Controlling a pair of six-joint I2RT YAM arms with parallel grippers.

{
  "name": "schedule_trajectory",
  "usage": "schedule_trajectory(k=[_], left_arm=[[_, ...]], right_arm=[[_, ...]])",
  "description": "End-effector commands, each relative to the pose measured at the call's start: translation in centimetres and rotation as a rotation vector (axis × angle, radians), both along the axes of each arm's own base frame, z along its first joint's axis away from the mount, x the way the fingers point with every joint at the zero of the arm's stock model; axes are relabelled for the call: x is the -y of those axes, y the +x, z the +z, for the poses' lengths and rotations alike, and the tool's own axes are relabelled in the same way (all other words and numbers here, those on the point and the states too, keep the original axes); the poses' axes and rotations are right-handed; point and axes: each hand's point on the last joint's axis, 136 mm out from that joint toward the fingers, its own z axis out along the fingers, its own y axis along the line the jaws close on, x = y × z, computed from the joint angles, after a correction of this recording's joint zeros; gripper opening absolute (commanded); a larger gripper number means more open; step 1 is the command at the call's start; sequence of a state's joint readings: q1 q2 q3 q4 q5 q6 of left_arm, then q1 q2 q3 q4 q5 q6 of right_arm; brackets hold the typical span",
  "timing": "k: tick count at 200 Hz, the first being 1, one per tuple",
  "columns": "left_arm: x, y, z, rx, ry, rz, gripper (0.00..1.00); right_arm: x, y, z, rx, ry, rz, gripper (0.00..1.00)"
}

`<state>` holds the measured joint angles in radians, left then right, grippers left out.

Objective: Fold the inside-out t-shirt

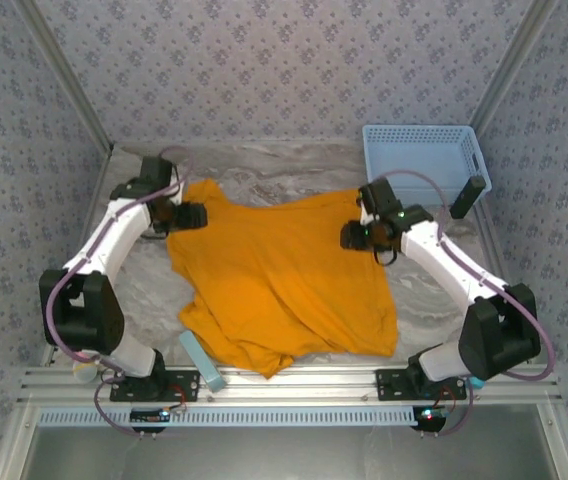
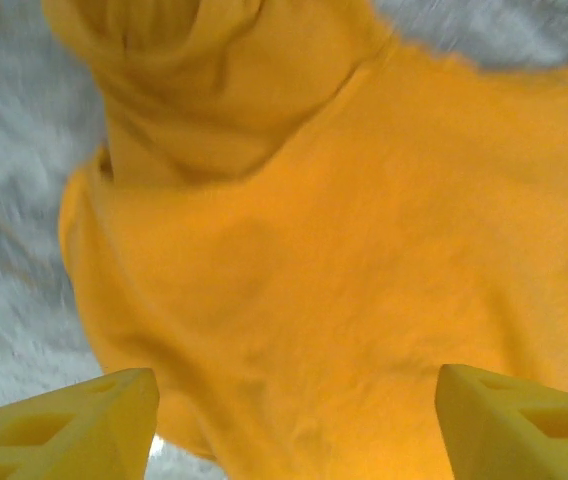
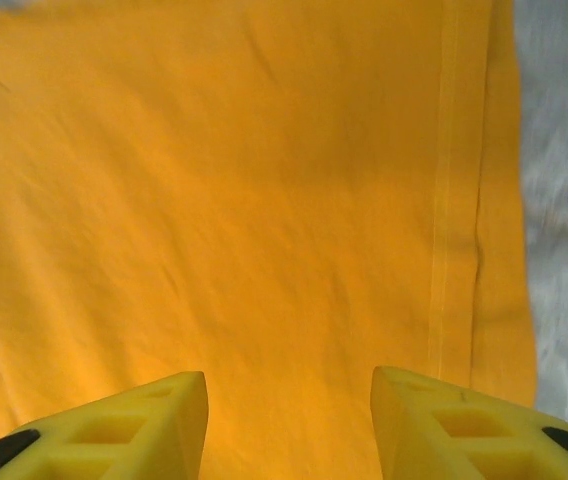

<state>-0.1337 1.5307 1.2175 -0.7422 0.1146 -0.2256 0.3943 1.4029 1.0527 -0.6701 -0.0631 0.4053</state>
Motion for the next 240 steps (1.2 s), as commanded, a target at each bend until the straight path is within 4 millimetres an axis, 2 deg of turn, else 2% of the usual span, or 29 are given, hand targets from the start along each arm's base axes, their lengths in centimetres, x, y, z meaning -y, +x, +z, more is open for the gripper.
schedule_trajectory(k=[1,17,28,40,60,86,118,152,171,192,209,221,232,240], left_arm=[[0.0,0.3,-3.3,-0.023,-0.033,0.088,0.69],[0.6,0.9,-4.7,-0.043,-0.016,0.045,0.65],[0.8,1.6,-5.8,-0.070,-0.005,0.033,0.58],[0.8,2.8,-6.6,-0.091,0.006,0.035,0.49],[0.8,4.7,-6.9,-0.101,0.038,0.027,0.47],[-0.4,8.3,-8.4,-0.097,0.143,-0.008,0.44],[0.0,12.1,-10.5,-0.144,0.159,-0.060,0.43],[1.1,17.9,-10.1,-0.068,0.163,-0.137,0.43],[2.1,21.0,-9.9,-0.029,0.138,-0.163,0.43],[4.7,23.8,-7.7,0.051,0.025,-0.187,0.44],[6.4,24.8,-4.5,0.129,-0.021,-0.197,0.52],[7.0,24.5,-1.8,0.164,-0.034,-0.195,0.56],[7.1,23.4,0.3,0.166,-0.036,-0.184,0.58],[7.0,22.1,1.0,0.145,-0.035,-0.170,0.59]], right_arm=[[0.2,-2.7,-3.7,-0.103,0.013,-0.039,0.46],[0.0,-3.8,-6.0,-0.133,0.017,-0.030,0.42],[-0.2,-4.3,-7.6,-0.145,0.021,-0.023,0.32],[0.1,-4.3,-8.7,-0.150,0.011,-0.044,0.22],[1.3,-3.7,-9.9,-0.132,-0.055,-0.083,0.16],[2.0,-1.8,-10.7,-0.104,-0.078,-0.122,0.14],[2.2,1.4,-11.4,-0.087,-0.093,-0.131,0.10],[1.2,4.5,-12.0,-0.099,-0.080,-0.139,0.09],[0.7,5.0,-11.5,-0.075,-0.077,-0.169,0.18],[0.4,5.1,-9.4,-0.019,-0.078,-0.207,0.32],[-0.6,4.7,-7.2,0.040,-0.077,-0.161,0.39],[-3.0,4.1,-5.5,0.094,-0.051,-0.040,0.42],[-7.0,2.7,-3.9,0.138,0.015,0.169,0.43],[-9.7,1.4,-2.9,0.162,0.046,0.309,0.43]])
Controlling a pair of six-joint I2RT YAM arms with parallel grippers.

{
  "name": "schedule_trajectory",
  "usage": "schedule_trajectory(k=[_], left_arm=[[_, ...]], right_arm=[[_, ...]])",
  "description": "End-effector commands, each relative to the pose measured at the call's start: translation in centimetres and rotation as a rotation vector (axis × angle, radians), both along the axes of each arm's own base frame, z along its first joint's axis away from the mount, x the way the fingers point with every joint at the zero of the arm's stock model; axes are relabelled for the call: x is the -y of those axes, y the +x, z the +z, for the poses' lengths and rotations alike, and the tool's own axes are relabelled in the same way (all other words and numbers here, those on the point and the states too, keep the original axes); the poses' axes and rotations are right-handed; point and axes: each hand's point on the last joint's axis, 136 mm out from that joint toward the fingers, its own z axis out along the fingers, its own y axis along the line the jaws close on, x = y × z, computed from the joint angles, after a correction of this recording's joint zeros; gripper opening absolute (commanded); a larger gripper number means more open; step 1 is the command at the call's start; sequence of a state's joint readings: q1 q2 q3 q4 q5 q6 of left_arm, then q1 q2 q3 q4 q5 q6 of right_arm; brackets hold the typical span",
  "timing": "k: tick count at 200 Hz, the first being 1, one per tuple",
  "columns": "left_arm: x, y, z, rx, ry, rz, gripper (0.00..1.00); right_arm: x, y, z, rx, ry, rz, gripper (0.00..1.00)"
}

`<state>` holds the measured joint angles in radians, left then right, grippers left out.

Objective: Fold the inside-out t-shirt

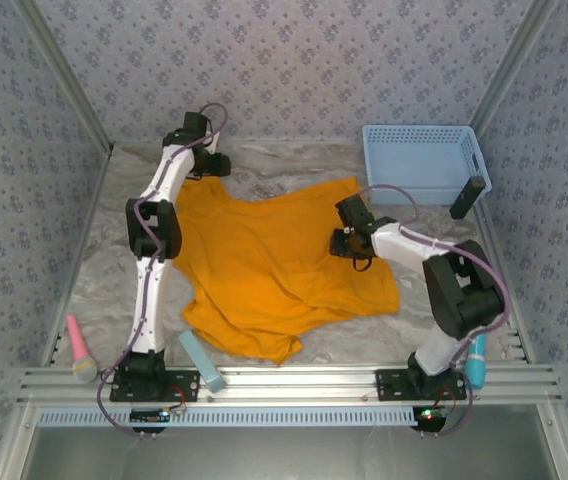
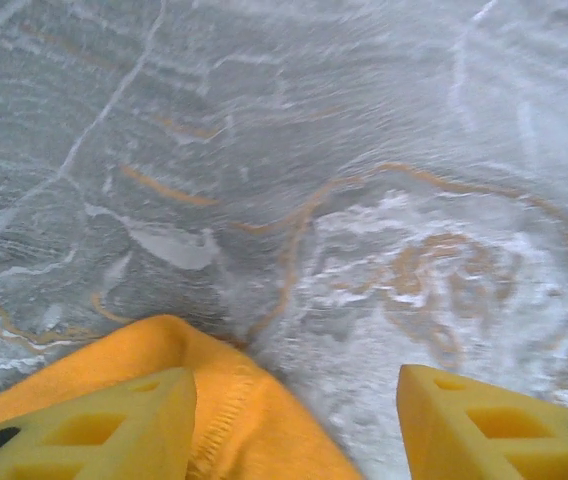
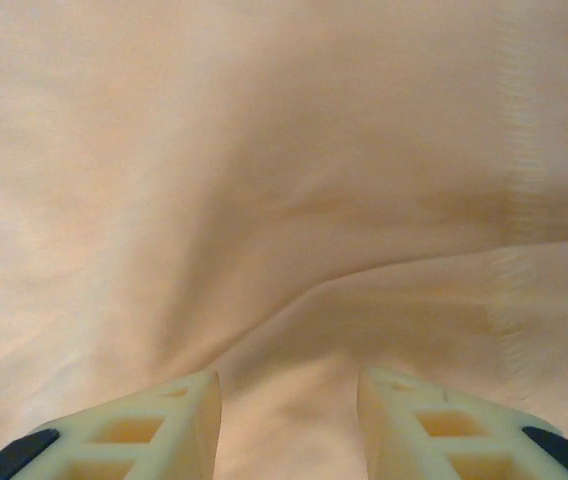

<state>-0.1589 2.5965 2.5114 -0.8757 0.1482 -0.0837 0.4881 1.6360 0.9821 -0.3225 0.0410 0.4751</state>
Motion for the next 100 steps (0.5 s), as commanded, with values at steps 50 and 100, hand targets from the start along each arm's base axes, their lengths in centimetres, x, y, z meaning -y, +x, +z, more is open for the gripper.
schedule_trajectory(k=[50,100], left_arm=[[-2.8,-14.8,9.1,-0.051,0.020,0.199,0.61],[-5.5,-26.0,3.4,-0.168,-0.027,0.387,0.58]], right_arm=[[-17.1,-8.4,6.8,0.254,0.031,0.725,0.44],[-23.3,-13.7,5.0,0.238,0.082,0.956,0.50]])
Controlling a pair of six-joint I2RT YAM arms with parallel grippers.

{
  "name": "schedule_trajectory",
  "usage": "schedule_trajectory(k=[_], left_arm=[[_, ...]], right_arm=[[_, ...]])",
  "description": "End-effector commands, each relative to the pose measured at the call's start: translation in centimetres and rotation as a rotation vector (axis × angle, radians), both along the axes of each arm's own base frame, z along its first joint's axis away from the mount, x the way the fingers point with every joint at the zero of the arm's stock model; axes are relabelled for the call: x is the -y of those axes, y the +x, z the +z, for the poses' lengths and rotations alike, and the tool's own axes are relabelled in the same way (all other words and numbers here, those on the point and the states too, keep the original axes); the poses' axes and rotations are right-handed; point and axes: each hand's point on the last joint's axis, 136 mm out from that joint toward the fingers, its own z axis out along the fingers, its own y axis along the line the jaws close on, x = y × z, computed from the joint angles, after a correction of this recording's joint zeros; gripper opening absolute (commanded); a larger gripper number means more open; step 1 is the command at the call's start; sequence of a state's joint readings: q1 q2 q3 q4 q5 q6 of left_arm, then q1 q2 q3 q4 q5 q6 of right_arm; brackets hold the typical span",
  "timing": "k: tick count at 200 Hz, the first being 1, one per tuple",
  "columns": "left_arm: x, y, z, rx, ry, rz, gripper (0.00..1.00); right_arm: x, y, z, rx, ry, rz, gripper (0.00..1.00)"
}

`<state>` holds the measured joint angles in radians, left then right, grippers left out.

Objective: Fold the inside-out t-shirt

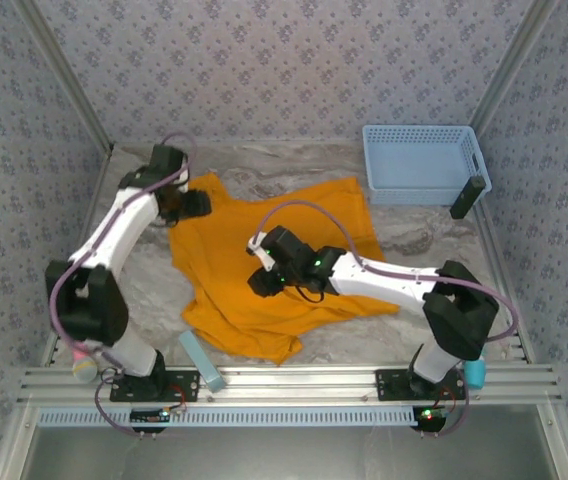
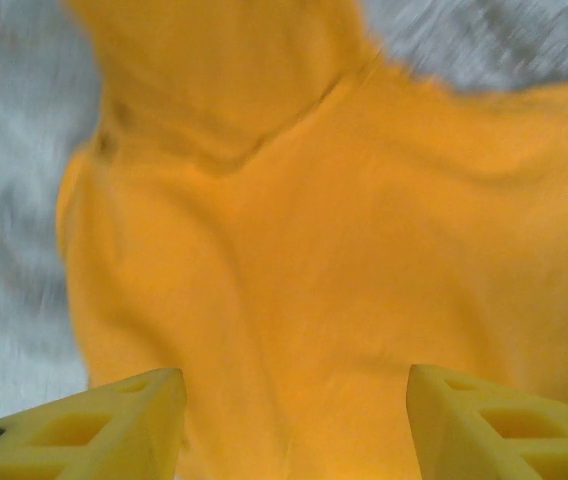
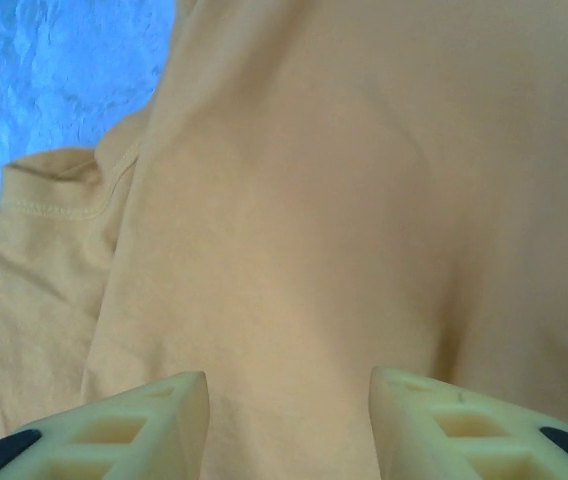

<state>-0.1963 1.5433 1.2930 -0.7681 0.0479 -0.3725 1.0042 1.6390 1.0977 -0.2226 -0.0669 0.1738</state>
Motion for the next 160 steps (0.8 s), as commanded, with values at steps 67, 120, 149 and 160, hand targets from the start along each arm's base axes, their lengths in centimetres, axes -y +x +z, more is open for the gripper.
schedule_trajectory(k=[67,120,149,160], left_arm=[[-4.6,0.1,-11.0,-0.210,0.067,0.235,0.35],[-2.5,4.6,-13.3,-0.263,0.057,0.116,0.10],[-0.7,7.6,-13.3,-0.238,0.012,0.038,0.09],[-0.2,9.2,-12.9,-0.212,0.013,0.006,0.11]], right_arm=[[-12.3,-6.2,-2.9,0.000,0.039,0.419,0.51],[-14.9,-5.0,-6.9,-0.052,-0.008,0.428,0.44],[-15.7,-2.0,-7.5,-0.063,0.009,0.338,0.13],[-15.7,-0.6,-7.6,-0.070,0.025,0.304,0.08]])
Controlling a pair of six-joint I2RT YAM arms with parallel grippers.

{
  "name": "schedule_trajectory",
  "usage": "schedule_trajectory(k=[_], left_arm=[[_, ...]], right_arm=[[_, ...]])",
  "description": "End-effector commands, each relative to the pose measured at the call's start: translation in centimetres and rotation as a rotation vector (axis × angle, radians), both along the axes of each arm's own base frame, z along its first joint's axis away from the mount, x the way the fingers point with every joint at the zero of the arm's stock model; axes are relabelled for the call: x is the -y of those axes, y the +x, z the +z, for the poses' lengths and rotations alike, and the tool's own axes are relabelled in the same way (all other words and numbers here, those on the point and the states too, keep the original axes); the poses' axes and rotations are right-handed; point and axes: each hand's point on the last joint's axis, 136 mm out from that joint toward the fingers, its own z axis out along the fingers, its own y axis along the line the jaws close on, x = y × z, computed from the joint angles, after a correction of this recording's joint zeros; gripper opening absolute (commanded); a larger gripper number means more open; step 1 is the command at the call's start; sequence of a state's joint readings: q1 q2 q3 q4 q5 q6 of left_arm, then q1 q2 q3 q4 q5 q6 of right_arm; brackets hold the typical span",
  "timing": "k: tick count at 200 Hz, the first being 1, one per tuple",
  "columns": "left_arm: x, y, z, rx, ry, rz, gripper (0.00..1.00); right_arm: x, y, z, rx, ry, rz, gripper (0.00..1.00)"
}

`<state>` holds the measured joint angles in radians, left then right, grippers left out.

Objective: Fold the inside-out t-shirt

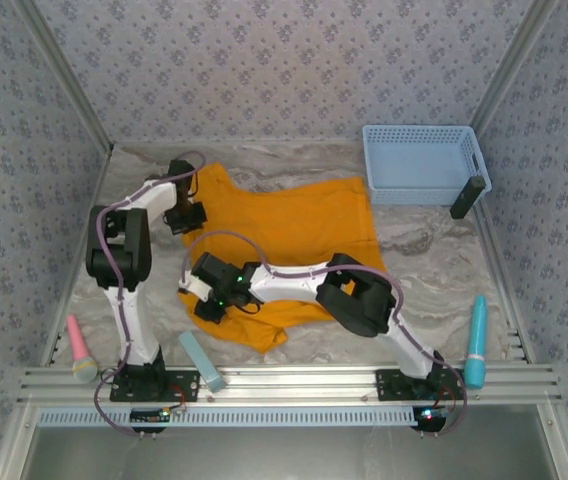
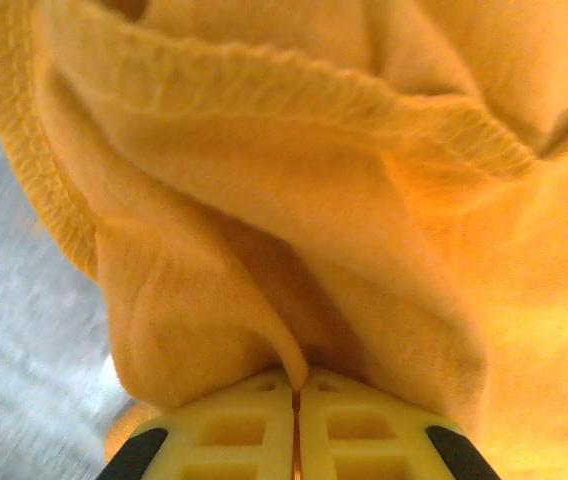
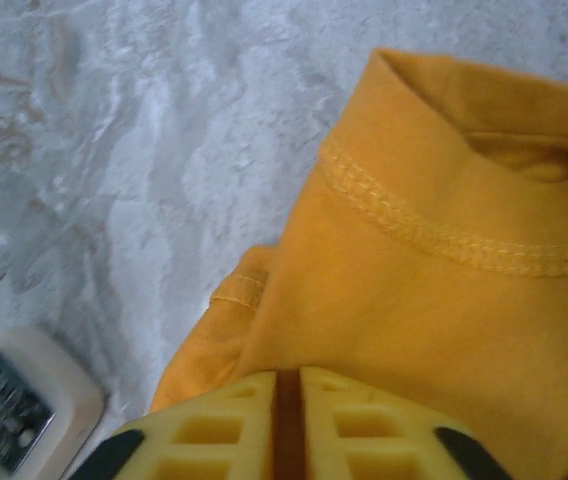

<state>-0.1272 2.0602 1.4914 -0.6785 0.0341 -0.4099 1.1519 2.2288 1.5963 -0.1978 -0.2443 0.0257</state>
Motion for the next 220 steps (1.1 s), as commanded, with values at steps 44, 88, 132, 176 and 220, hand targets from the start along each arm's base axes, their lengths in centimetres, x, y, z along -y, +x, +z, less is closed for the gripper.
schedule_trajectory(k=[44,88,132,176,220], left_arm=[[3.8,9.0,2.0,0.130,-0.077,-0.209,0.35],[3.6,10.4,11.3,0.323,-0.077,-0.199,0.58],[1.1,0.2,12.8,0.247,-0.052,-0.048,0.61],[-1.0,-10.0,7.3,0.170,-0.027,0.070,0.63],[-1.8,-10.8,3.8,0.107,0.031,0.037,0.61]], right_arm=[[-0.8,8.8,4.3,-0.081,0.171,-0.198,0.03],[-0.4,11.5,10.9,-0.087,0.304,-0.291,0.32],[9.7,10.7,12.4,0.044,0.187,-0.434,0.35],[18.9,5.1,8.1,0.104,0.012,-0.390,0.50],[20.0,1.5,5.8,0.154,-0.055,-0.230,0.50]])
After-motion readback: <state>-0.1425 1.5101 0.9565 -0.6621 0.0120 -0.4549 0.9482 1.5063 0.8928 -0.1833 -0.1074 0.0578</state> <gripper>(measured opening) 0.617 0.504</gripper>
